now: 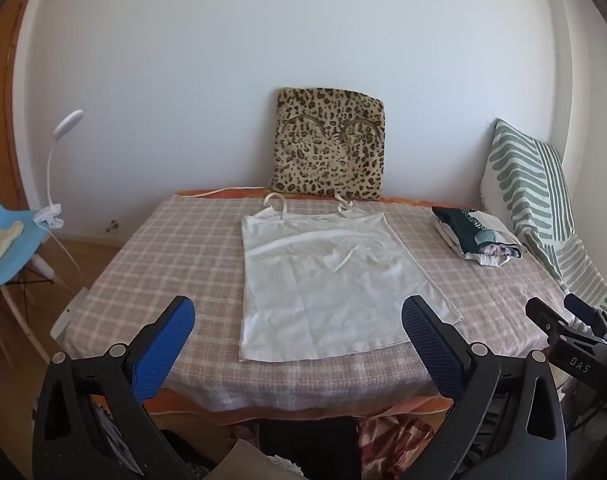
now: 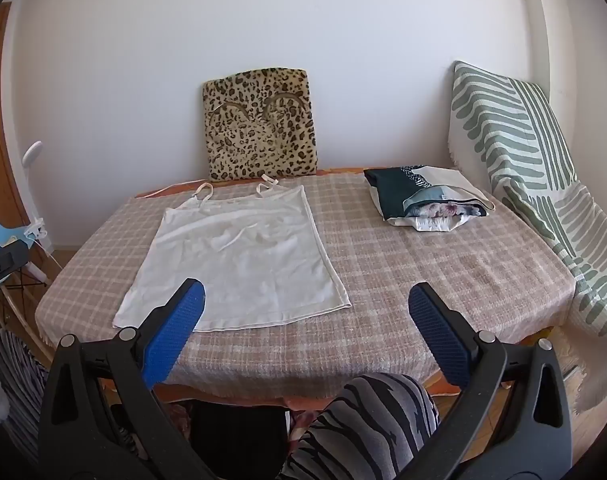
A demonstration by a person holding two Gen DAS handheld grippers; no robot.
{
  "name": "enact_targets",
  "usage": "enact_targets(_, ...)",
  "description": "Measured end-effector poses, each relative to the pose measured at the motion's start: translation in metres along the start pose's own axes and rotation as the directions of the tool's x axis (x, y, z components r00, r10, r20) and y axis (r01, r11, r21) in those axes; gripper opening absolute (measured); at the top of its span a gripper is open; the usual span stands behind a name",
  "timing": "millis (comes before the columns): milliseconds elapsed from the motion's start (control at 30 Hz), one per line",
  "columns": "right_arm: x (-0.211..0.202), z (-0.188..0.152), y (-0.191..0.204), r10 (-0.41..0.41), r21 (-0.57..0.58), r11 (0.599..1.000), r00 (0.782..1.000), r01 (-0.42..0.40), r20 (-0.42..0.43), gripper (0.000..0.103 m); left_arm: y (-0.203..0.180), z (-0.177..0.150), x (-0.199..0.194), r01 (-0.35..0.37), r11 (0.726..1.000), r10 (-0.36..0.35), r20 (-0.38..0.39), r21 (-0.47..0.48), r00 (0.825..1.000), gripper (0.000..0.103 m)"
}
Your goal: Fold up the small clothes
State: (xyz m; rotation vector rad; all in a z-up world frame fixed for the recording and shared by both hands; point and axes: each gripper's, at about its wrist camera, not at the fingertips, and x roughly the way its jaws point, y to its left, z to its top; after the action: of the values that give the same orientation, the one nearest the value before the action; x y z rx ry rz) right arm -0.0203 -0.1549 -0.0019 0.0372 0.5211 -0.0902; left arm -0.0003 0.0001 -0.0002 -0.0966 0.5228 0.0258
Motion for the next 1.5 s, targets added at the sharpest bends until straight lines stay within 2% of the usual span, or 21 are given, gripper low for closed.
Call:
enact_targets(467,-0.0026,0.0001,0.0023,-0.001,-0.009,1.000,1.000,0.001,0.012,0.103,-0.0001,0.0028,-0.0025,-0.023,1.000,0.023,0.013,0.007,1.000,0.103)
enact_targets(1500,-0.0025,0.0011,0.0060,0.000,-0.015,1.000,1.000,0.000,0.012,0.103,-0.0016,0.0086,-0.0070,-0.014,1.000,0.014,0.018,0.010,1.000,0.103)
